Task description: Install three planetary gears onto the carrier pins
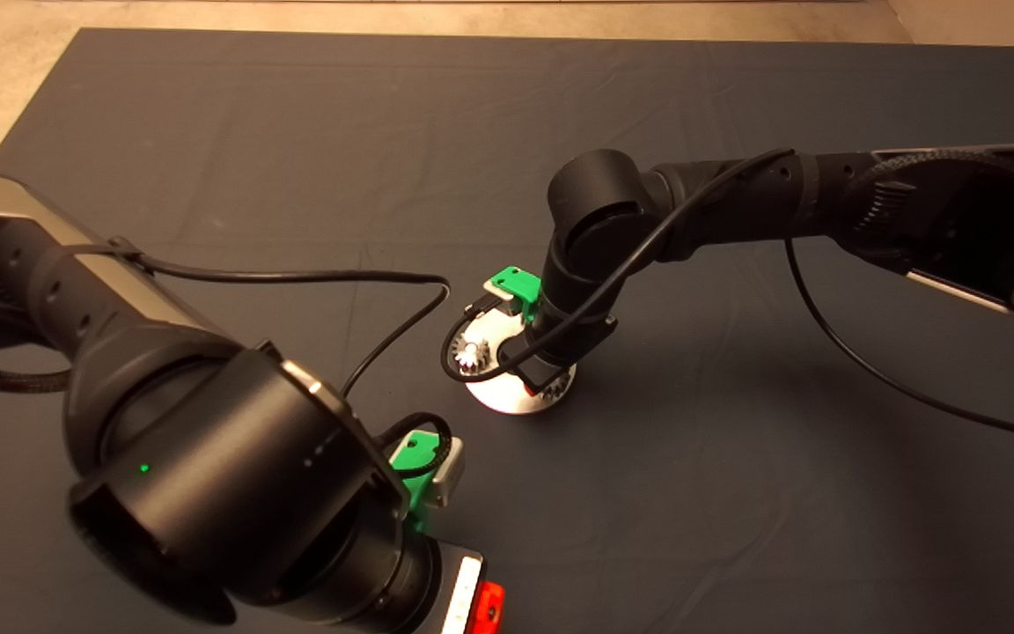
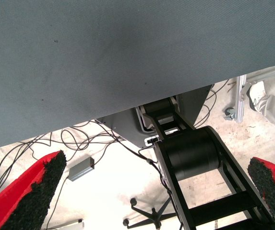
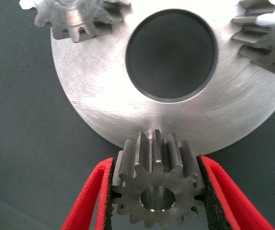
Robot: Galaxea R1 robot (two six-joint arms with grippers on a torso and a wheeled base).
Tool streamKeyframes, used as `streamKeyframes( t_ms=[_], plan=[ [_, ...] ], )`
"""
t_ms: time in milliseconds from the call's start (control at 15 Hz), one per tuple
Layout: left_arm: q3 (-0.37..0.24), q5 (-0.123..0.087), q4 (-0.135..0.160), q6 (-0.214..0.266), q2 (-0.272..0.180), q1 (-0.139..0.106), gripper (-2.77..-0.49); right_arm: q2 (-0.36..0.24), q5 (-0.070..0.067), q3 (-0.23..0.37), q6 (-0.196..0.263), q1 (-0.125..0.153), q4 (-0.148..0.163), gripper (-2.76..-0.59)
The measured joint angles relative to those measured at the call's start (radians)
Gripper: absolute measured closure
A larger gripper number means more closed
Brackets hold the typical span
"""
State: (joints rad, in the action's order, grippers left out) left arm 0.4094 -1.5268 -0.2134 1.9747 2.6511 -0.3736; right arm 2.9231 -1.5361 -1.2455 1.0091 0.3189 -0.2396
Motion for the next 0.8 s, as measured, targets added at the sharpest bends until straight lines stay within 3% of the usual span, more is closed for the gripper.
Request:
streamKeyframes(
  t_ms=[267,800],
  plan=[
    [0.000,0.000,0.000,0.000,0.000,0.000,-2.75,0.017,-0.017,0.000,0.001,-0.003,0.000,-0.99],
    [-0.001,0.000,0.000,0.000,0.000,0.000,-2.75,0.024,-0.016,0.000,0.000,-0.006,-0.001,-0.99]
  ],
)
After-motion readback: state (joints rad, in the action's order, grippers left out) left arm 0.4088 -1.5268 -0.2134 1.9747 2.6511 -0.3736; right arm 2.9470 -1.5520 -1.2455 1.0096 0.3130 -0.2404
